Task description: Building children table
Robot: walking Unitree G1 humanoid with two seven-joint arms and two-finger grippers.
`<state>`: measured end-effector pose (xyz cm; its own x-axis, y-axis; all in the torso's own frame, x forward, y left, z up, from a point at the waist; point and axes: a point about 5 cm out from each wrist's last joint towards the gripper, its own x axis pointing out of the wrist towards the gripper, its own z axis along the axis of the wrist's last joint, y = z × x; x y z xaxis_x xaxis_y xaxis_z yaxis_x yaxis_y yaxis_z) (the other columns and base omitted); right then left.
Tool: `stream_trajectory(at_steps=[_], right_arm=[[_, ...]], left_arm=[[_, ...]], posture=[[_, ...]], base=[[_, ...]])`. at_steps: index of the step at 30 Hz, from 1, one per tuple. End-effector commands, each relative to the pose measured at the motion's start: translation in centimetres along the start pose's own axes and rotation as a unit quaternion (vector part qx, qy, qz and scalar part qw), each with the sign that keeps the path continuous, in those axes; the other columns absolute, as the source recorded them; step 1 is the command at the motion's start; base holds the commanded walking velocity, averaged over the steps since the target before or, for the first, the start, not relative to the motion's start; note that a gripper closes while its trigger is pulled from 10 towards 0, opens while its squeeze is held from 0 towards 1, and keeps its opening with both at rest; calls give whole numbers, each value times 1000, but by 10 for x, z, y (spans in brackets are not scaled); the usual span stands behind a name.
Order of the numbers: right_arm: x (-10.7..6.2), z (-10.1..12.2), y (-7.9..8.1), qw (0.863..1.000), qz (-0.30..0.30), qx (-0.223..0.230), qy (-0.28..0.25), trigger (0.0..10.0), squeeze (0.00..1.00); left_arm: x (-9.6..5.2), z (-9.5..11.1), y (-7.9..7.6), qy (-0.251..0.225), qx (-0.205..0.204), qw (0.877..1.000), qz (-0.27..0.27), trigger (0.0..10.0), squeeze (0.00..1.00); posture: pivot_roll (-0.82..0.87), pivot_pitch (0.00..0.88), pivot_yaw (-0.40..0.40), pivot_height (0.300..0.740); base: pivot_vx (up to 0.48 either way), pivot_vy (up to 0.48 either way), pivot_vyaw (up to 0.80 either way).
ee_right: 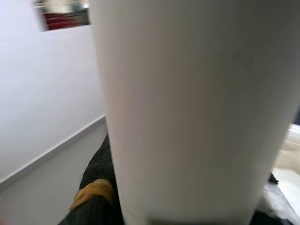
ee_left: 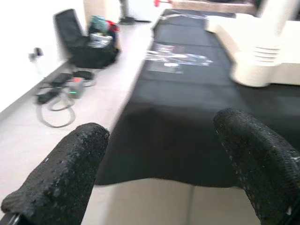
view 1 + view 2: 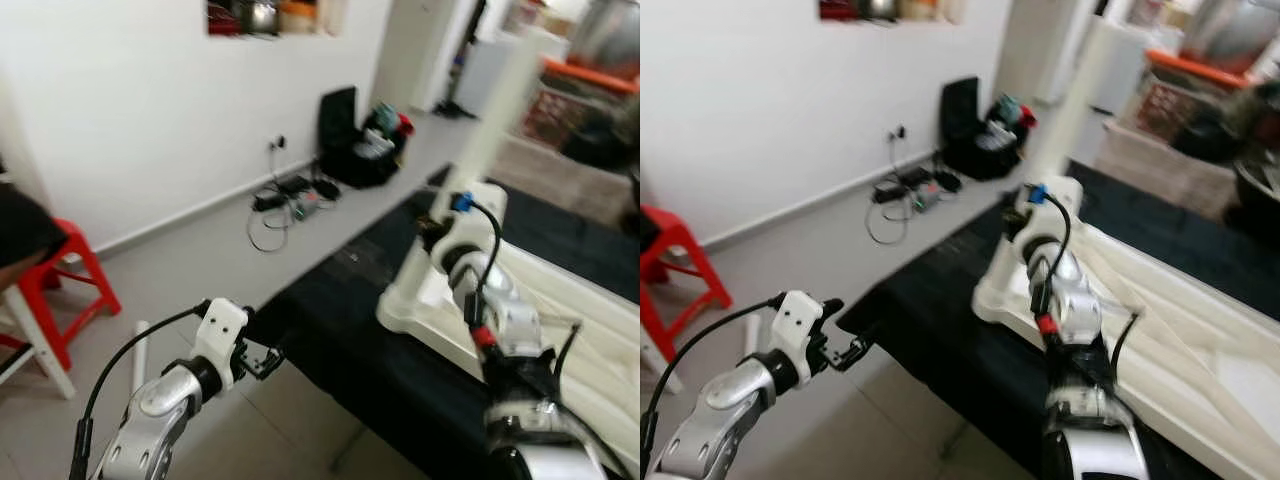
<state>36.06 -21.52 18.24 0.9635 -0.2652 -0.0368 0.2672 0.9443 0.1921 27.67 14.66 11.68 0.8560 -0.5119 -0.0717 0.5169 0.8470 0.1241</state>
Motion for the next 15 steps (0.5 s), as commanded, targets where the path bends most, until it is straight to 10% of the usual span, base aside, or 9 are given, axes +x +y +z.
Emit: stream_trajectory(at_steps=[1,9,10,11,12,13,15], right_arm=[[-21,-51,-41,987,-138,12,87,0,0],[-48,-65,-41,975,-198,14,100,0,0],[-49,-59,-27,982,-165,10,86,10000,0],[-49,-59,-27,982,-165,10,86,10000,0],[-46,-47,-11,993,-113,4,45,10000,365],[-42,-36,2,997,-66,22,17,10000,1000],[-37,-25,13,999,-8,37,-9,10000,1000]], left_arm=[[1,-1,-3,6,2,1000,-6,10000,0],[3,-2,-4,8,3,1000,-7,10000,0],[4,-2,-5,8,3,1000,-6,10000,0],[4,-2,-5,8,3,1000,-6,10000,0],[5,-2,-5,8,2,1000,-7,10000,0],[5,-2,-6,8,1,1000,-7,10000,0],[6,-2,-7,8,0,1000,-8,10000,0]], posture=[[136,0,-154,740],[122,0,-148,740],[115,0,-146,740],[115,0,-146,740],[116,0,-149,740],[121,0,-154,740],[124,0,-157,740]], base=[[0,0,0],[0,0,0],[0,0,0],[0,0,0],[0,0,0],[0,0,0],[0,0,0]])
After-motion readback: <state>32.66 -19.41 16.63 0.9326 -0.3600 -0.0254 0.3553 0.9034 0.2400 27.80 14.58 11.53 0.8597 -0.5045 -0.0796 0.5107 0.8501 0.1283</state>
